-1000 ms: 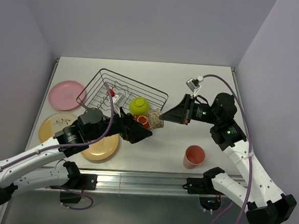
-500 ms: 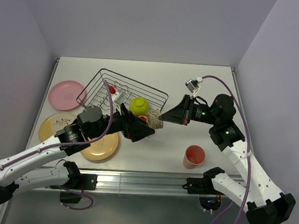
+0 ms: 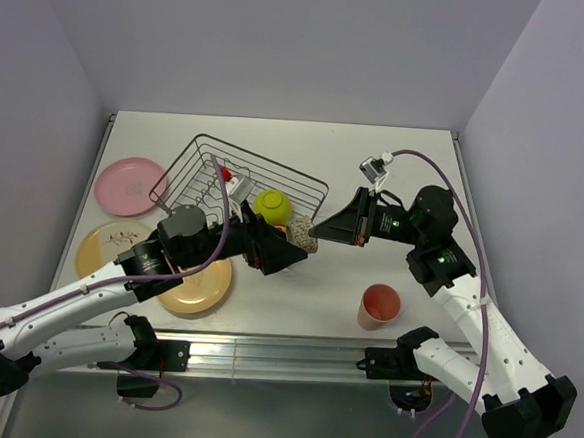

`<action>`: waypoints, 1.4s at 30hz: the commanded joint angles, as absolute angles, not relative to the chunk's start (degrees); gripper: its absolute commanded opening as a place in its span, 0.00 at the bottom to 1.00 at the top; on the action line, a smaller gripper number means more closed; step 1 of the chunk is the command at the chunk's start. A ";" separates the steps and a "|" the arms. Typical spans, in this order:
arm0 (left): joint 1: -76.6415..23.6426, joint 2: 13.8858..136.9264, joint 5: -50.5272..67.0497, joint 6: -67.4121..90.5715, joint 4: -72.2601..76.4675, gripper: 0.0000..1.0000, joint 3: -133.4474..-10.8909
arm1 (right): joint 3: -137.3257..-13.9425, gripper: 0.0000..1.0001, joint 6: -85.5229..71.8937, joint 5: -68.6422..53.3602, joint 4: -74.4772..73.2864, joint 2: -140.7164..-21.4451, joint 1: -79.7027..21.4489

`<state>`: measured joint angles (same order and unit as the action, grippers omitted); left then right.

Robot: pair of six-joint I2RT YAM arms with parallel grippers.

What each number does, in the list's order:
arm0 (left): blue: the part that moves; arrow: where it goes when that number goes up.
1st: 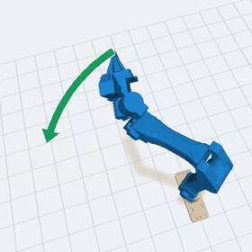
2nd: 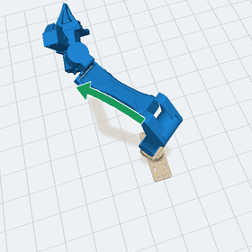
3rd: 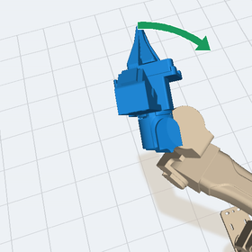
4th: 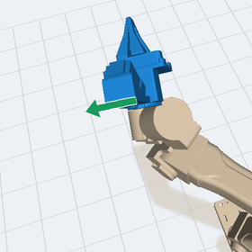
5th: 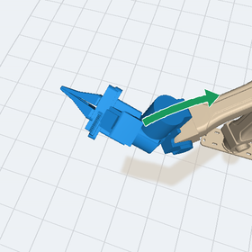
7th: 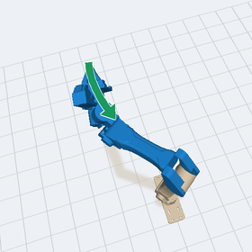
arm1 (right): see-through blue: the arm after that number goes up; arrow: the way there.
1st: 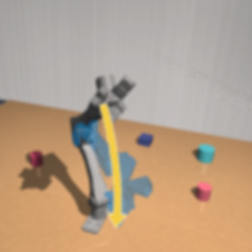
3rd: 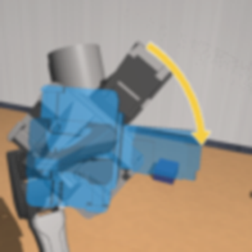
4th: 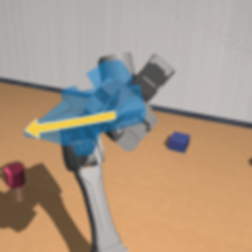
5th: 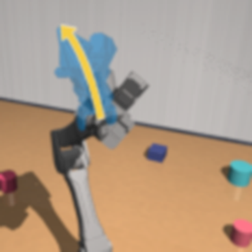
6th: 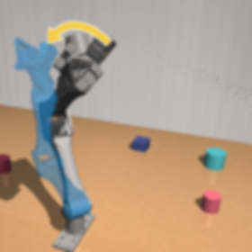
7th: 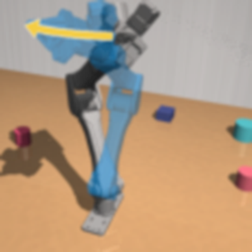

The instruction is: Load the mixed dishes into the dish rack

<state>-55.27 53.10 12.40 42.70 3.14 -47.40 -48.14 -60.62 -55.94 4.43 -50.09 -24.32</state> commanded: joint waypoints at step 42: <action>-55.28 51.77 10.02 43.42 6.68 0.70 -50.10 | -48.08 0.00 -61.26 -55.28 9.49 -50.36 -26.28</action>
<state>-55.09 51.96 8.78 43.16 3.38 -47.62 -46.59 -61.06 -55.44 6.44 -50.43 -25.89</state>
